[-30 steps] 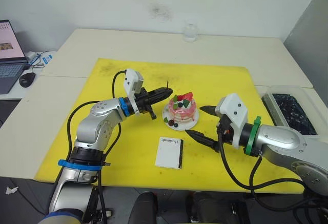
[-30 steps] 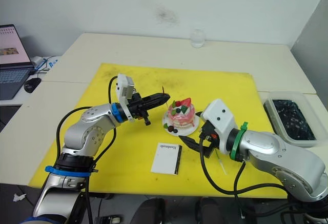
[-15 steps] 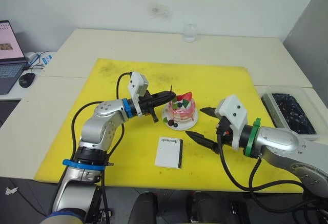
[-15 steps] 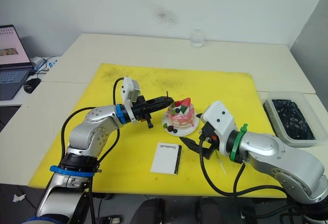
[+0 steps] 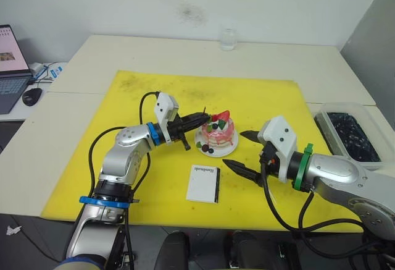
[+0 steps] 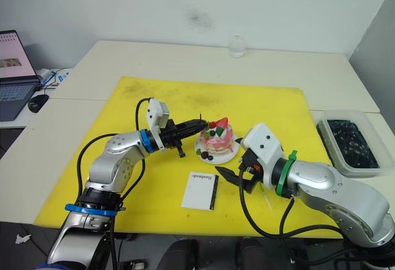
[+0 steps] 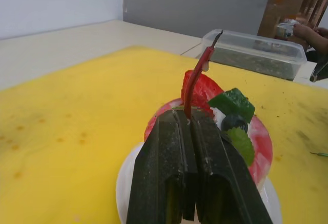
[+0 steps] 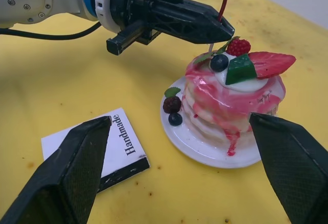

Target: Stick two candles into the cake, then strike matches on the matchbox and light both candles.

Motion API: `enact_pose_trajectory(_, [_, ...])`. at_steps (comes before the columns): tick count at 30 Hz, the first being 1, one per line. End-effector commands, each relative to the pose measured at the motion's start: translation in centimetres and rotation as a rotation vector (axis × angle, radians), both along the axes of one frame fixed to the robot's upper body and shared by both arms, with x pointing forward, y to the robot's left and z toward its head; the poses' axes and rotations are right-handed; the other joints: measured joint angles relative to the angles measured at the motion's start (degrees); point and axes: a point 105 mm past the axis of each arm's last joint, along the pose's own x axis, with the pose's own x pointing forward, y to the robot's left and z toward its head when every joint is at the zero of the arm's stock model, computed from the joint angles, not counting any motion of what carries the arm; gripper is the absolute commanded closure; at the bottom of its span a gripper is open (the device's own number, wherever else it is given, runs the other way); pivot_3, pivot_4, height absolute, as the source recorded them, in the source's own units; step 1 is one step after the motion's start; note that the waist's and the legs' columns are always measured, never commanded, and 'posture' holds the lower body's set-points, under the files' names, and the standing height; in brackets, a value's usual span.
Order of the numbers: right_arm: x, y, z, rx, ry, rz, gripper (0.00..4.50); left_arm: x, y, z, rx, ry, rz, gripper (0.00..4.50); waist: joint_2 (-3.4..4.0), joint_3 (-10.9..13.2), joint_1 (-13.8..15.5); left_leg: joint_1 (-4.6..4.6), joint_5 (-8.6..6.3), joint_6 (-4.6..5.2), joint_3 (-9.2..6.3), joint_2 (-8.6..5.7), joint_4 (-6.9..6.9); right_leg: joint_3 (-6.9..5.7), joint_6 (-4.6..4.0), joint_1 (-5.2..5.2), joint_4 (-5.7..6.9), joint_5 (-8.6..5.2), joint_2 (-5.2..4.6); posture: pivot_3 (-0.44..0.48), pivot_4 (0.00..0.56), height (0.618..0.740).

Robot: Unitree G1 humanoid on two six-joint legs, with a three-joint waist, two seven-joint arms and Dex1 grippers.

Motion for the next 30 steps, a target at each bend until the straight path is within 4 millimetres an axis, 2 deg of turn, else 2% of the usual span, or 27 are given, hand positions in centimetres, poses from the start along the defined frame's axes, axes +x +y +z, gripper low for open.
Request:
enact_pose_trajectory(1, [-0.3, 0.0, 0.9, 0.005, -0.054, 0.003, 0.03, -0.6, -0.4, -0.7, 0.007, -0.015, -0.006, 4.50, 0.00, 0.00, 0.00, 0.00, 0.00, 0.00, 0.00, 0.00, 0.00, 0.00, 0.00, 0.00, 0.00, 0.00, 0.00, 0.000, 0.150, 0.740])
enact_pose_trajectory(7, [-0.4, -0.1, 0.8, 0.006, -0.052, -0.004, 0.03, -0.7, -1.0, -2.2, 0.031, -0.009, 0.005, 4.50, 0.01, -0.02, 0.01, 0.06, 0.00, 0.00, 0.01, -0.01, 0.02, -0.01, 0.01, 0.07, 0.02, 0.01, -0.01, 0.000, 0.150, 0.740])
enact_pose_trajectory(12, [-0.4, -0.1, 0.7, 0.006, -0.053, -0.008, 0.03, -0.6, -1.0, -1.8, 0.000, 0.003, 0.002, 4.50, 0.00, -0.02, 0.01, 0.10, 0.00, 0.00, 0.01, -0.02, 0.03, -0.01, 0.02, 0.12, 0.02, 0.01, -0.02, 0.000, 0.150, 0.740])
enact_pose_trajectory(16, [-0.3, -0.1, 0.6, 0.008, -0.054, -0.013, 0.00, -0.4, -0.6, -1.2, 0.002, -0.012, 0.013, 3.34, 0.00, -0.02, 0.00, 0.10, 0.00, 0.00, 0.01, -0.03, 0.03, -0.01, 0.02, 0.12, 0.03, 0.01, -0.01, 0.000, 0.150, 0.740])
enact_pose_trajectory(19, [-0.3, -0.1, 0.7, 0.013, -0.055, -0.017, 0.00, -0.3, 0.3, 0.0, -0.007, -0.037, 0.030, 2.36, 0.00, -0.02, -0.01, 0.10, 0.00, 0.00, 0.01, -0.02, 0.04, -0.02, 0.02, 0.12, 0.03, 0.01, -0.01, 0.000, 0.150, 0.740])
enact_pose_trajectory(26, [-0.1, -0.3, 1.4, 0.055, -0.076, -0.031, 0.00, -0.5, 3.1, 2.1, 0.020, -0.086, 0.100, 0.06, 0.00, -0.02, -0.05, 0.11, 0.00, 0.00, -0.01, 0.00, 0.03, -0.01, 0.02, 0.12, 0.03, 0.01, 0.00, 0.000, 0.150, 0.740])
enact_pose_trajectory(30, [-0.2, -0.9, 2.4, 0.093, -0.103, -0.045, 0.00, -1.9, 4.0, 2.6, 0.066, -0.087, 0.064, 0.03, 0.00, -0.02, -0.10, 0.12, 0.00, 0.00, -0.02, 0.02, 0.03, 0.00, 0.02, 0.12, 0.03, 0.01, -0.01, 0.000, 0.150, 0.740])
